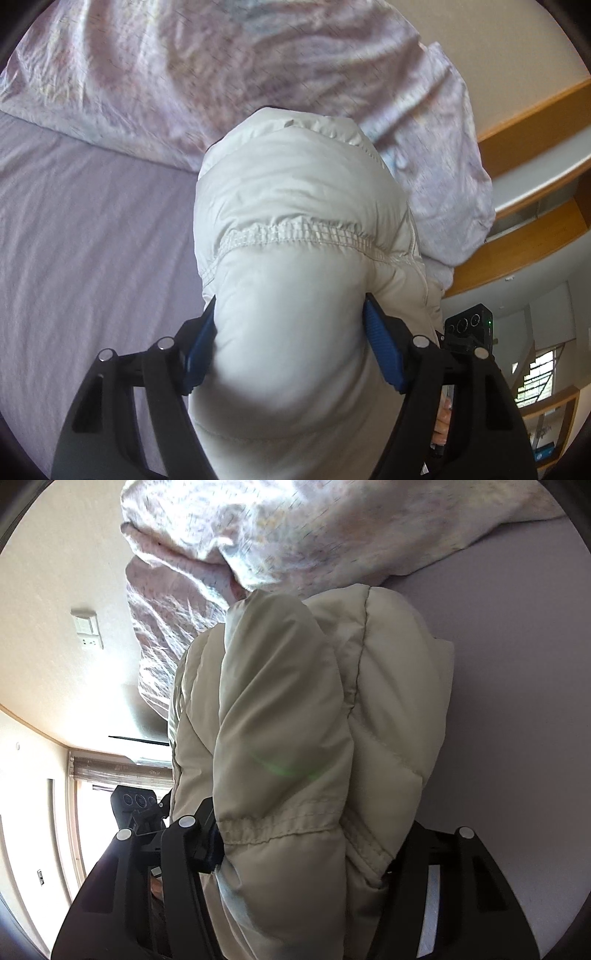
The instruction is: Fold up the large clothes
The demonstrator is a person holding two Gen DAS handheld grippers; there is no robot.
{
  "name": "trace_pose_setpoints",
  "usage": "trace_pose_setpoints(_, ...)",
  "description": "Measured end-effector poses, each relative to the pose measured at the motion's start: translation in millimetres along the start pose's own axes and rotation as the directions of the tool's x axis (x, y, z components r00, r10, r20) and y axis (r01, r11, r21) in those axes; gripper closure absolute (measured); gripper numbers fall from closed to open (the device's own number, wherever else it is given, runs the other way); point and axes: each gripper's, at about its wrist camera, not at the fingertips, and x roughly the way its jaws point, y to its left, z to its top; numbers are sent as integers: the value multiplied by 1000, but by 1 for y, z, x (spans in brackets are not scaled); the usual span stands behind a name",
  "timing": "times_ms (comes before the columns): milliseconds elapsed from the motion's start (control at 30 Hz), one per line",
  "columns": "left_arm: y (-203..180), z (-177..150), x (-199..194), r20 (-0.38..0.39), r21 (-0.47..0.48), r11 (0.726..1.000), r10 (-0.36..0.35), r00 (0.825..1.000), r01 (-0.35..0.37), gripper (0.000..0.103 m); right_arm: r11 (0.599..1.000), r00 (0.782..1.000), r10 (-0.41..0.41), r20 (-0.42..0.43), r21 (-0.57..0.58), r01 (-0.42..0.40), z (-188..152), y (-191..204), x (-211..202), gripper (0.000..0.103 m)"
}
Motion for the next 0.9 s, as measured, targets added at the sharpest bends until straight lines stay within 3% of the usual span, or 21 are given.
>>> trace_pose_setpoints(233,17,4,17,10,18,996,84,996,-84,25,998,998,-67,-2,21,67,-2,-15,18,42)
trace_pose_setpoints(467,11,5,18,35,47,989,137,990,-138,15,985,986,-168,-5,31,168,-3,-21,17,15)
trace_pose_setpoints(533,7,6,16,47,63,984,165,985,-168,12,978,978,-207,4,13,207,-4,-18,11,11)
trace_pose_setpoints(733,-8,7,0,116,111,955,263,958,-276,7,923,921,-372,117,-56,380,1,5,-26,7)
trace_pose_setpoints(900,-35,9,-7,189,169,928,301,935,-333,6,828,831,-502,241,-144,542,-7,41,-42,7)
